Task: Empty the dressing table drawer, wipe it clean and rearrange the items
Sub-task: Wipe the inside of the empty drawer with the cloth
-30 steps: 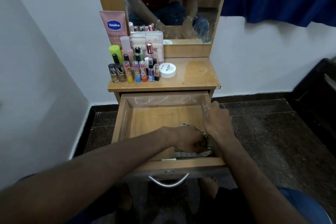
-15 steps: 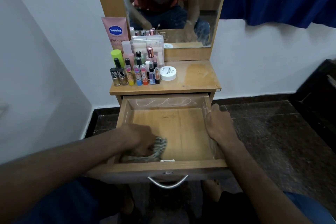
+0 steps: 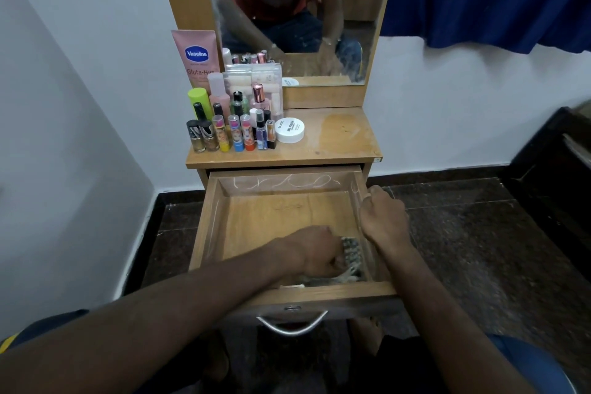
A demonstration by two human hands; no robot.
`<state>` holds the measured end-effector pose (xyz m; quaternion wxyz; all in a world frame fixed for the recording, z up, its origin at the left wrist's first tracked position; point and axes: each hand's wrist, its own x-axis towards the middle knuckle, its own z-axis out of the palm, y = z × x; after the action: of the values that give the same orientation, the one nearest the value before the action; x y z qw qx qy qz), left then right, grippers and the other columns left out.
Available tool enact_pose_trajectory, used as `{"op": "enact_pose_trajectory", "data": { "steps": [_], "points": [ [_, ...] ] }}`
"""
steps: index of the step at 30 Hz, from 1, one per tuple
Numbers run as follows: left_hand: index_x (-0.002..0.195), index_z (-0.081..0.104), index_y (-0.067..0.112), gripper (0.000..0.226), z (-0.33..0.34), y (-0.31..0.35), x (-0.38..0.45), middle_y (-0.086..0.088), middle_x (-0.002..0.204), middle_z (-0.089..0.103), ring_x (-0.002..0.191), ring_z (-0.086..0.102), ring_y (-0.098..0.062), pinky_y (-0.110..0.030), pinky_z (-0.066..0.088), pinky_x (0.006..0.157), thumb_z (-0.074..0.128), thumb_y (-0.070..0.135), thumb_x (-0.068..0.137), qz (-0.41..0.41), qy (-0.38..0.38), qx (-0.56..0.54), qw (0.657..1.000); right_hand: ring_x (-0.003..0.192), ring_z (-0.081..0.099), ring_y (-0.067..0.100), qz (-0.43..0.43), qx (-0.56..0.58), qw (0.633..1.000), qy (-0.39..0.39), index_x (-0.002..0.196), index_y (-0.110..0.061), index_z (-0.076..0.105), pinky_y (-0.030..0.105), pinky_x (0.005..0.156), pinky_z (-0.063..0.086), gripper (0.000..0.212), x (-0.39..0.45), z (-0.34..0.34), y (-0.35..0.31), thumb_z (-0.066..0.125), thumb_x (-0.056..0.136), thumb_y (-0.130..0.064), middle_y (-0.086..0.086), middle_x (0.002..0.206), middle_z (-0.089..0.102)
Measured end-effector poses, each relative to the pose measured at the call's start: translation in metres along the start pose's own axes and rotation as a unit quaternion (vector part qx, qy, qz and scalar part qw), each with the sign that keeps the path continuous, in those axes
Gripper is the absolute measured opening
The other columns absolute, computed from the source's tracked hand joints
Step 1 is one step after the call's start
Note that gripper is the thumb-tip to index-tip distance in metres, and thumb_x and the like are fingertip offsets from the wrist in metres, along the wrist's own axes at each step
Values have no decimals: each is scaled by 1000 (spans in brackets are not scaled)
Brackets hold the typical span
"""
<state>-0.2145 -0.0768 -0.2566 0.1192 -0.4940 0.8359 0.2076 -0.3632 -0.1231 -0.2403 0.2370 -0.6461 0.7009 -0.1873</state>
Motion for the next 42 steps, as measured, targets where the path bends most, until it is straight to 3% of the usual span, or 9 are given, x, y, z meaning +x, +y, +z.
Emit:
{"op": "enact_pose_trajectory", "data": {
  "steps": [3,9,13,16,20,25,29,36,42],
  "points": [
    [70,67,21,28,-4,15,25,-2,71,66,78,68,-23,-38,62,77,63,35,94,-30,8,-4,1000,114,60,44,-10,-9,1000,1,120,-8,58,40,81,33,30,1,2,5,34,109,-21,23,124,65],
    [90,82,25,24,-6,-4,38,4,81,78,79,72,-14,-35,62,79,72,46,92,-72,2,-44,996,107,62,44,-29,-16,999,5,117,-7,56,40,78,36,26,-2,5,7,36,108,-21,25,116,66],
    [96,73,15,14,-33,-24,35,2,88,67,79,65,-16,-29,53,70,65,26,100,-121,136,-11,983,106,59,43,-29,-17,999,-10,117,-8,53,41,80,37,25,-2,2,6,36,108,-22,24,117,64],
    [121,66,9,21,-24,-32,24,-12,119,68,99,67,-21,-33,60,82,57,20,105,-108,221,64,967,110,59,44,-33,-24,999,-8,120,-6,53,42,82,36,27,-4,-1,2,35,109,-23,24,120,64],
    [162,25,14,75,23,-21,9,-12,165,24,151,27,-29,-48,35,124,49,53,104,-50,183,37,981,110,59,43,-35,-29,999,-5,122,-5,52,41,82,35,28,-2,0,1,35,110,-24,25,120,63],
    [167,-12,14,90,23,-22,21,-16,174,-18,162,-16,-30,-48,-2,132,23,69,105,-5,72,54,996,115,57,46,-30,-28,999,-8,126,-5,51,41,81,32,29,0,2,3,35,110,-23,28,124,61],
    [169,-5,16,92,17,-37,12,-8,177,-9,164,-4,-24,-45,10,133,20,75,102,-24,98,26,995,111,59,43,-43,-23,999,-13,121,-7,53,40,80,32,27,2,0,7,35,110,-24,26,121,63],
    [167,-13,15,92,16,-69,-73,-3,173,-23,162,-16,-24,-50,6,130,27,70,104,-225,23,-20,974,101,61,40,-54,-6,998,-13,113,-8,54,39,77,38,29,5,5,14,32,110,-25,23,111,63],
    [153,38,9,57,9,-63,-100,-26,157,34,141,46,-42,-49,40,118,51,37,105,-292,61,56,953,93,61,35,-57,-14,998,-7,107,-8,54,37,75,38,29,-1,1,8,33,111,-27,21,106,64]
  ]
}}
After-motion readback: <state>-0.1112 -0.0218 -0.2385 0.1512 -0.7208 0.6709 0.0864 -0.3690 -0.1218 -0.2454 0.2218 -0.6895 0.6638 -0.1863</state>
